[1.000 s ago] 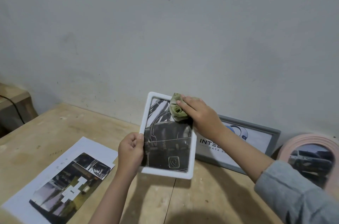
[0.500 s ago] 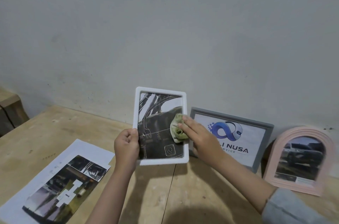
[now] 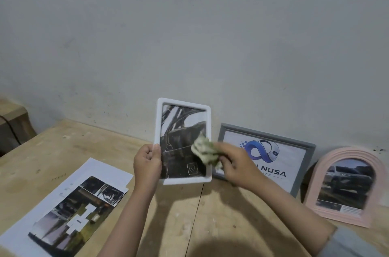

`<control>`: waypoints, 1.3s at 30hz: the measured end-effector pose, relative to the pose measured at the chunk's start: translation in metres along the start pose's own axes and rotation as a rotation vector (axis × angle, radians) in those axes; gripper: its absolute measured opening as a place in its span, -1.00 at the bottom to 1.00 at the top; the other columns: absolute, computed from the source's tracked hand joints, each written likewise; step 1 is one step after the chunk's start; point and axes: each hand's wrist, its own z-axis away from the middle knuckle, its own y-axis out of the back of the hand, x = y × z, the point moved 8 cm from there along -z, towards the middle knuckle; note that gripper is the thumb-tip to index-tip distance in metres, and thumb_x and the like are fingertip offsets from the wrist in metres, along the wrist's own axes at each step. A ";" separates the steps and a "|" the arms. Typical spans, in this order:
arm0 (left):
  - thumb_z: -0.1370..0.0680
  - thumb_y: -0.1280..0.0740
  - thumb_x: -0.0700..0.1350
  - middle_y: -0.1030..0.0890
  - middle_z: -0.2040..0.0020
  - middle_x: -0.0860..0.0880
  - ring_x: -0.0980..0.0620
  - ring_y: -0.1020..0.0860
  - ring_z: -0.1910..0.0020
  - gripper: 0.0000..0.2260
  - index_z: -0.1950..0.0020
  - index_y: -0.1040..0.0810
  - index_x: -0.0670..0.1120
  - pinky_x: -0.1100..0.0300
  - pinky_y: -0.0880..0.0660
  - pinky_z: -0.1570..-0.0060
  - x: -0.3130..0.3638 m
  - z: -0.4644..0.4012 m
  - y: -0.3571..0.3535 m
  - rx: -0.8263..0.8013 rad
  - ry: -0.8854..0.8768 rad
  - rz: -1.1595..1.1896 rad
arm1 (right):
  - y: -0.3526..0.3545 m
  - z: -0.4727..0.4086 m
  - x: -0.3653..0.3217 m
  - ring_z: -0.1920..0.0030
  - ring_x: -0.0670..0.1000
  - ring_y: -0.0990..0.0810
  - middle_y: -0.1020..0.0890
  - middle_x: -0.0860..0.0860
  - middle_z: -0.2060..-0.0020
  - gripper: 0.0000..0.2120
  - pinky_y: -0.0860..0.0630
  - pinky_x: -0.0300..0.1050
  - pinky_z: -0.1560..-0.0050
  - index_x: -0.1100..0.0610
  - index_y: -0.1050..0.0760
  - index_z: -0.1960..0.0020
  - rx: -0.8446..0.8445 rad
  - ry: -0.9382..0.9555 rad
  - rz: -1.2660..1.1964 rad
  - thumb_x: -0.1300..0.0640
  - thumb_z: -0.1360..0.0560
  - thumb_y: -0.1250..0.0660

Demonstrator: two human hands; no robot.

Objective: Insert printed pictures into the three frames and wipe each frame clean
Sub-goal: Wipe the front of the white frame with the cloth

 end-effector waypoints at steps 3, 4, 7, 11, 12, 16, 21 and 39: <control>-0.59 -0.25 -0.15 -0.42 0.45 -0.05 0.05 -0.37 0.48 -0.76 0.27 -0.47 -0.19 0.17 -0.30 0.39 0.004 0.016 -0.018 -0.068 -0.031 -0.078 | 0.021 -0.037 -0.022 -0.16 -0.09 -0.50 -0.58 0.12 -0.16 -0.43 -0.40 -0.33 -0.22 0.28 -0.45 -0.30 0.214 0.084 0.071 0.49 -0.31 -0.12; -0.58 -0.26 -0.14 -0.40 0.47 -0.02 0.06 -0.34 0.50 -0.75 0.27 -0.48 -0.21 0.18 -0.28 0.40 0.006 0.022 -0.023 -0.088 -0.052 -0.117 | 0.024 -0.048 -0.025 -0.25 -0.02 -0.47 -0.53 0.16 -0.24 -0.40 -0.36 -0.27 -0.31 0.28 -0.41 -0.33 0.245 0.090 0.095 0.49 -0.30 -0.10; -0.56 -0.28 -0.14 -0.36 0.49 0.04 0.06 -0.31 0.48 -0.73 0.33 -0.45 -0.20 0.17 -0.24 0.43 0.013 0.037 -0.036 -0.133 -0.104 -0.205 | 0.009 -0.072 -0.015 -0.42 0.13 -0.30 -0.34 0.21 -0.41 -0.35 -0.19 -0.14 -0.44 0.24 -0.30 -0.43 0.232 0.006 0.162 0.47 -0.34 -0.06; -0.59 -0.18 0.00 -0.20 0.52 0.09 0.13 -0.18 0.50 -0.58 0.44 -0.21 -0.09 0.19 -0.14 0.44 0.019 0.048 -0.042 -0.103 -0.143 -0.154 | -0.035 -0.062 0.000 -0.50 0.13 -0.14 -0.20 0.14 -0.49 -0.28 -0.15 0.09 -0.47 0.13 -0.19 -0.49 0.075 -0.007 0.199 0.44 -0.34 -0.01; -0.57 -0.12 0.07 -0.23 0.52 0.08 0.13 -0.19 0.50 -0.56 0.44 -0.21 -0.11 0.20 -0.14 0.44 0.016 0.049 -0.041 -0.074 -0.131 -0.103 | -0.044 -0.055 -0.001 -0.50 0.11 -0.13 -0.19 0.11 -0.49 -0.27 -0.17 0.01 -0.47 0.11 -0.19 -0.49 0.059 0.013 0.188 0.47 -0.35 -0.04; -0.44 0.05 0.42 -0.56 0.35 -0.15 -0.07 -0.51 0.30 -0.25 0.32 -0.51 -0.24 0.08 -0.41 0.20 -0.015 0.040 -0.037 0.021 0.097 0.209 | -0.067 -0.024 -0.015 -0.45 0.04 -0.27 -0.31 0.08 -0.43 -0.34 -0.20 -0.16 -0.44 0.18 -0.33 -0.42 0.004 0.088 0.095 0.48 -0.34 -0.10; -0.57 0.10 0.32 -0.61 0.45 -0.04 -0.02 -0.59 0.40 -0.38 0.23 -0.48 -0.15 0.16 -0.48 0.29 -0.023 0.032 -0.037 0.009 0.344 0.599 | -0.082 0.005 -0.026 -0.37 0.03 -0.39 -0.48 0.14 -0.32 -0.44 -0.27 -0.15 -0.40 0.22 -0.47 -0.30 -0.135 0.182 0.098 0.46 -0.33 -0.14; -0.59 -0.25 -0.19 -0.55 0.41 -0.01 0.06 -0.48 0.41 -0.84 0.17 -0.53 -0.16 0.34 -0.44 0.47 -0.025 0.032 -0.014 -0.071 0.335 0.290 | -0.097 0.066 -0.028 -0.34 0.15 -0.43 -0.49 0.14 -0.30 -0.56 -0.30 0.27 -0.28 0.16 -0.48 -0.23 -0.451 0.621 0.420 0.40 -0.38 -0.27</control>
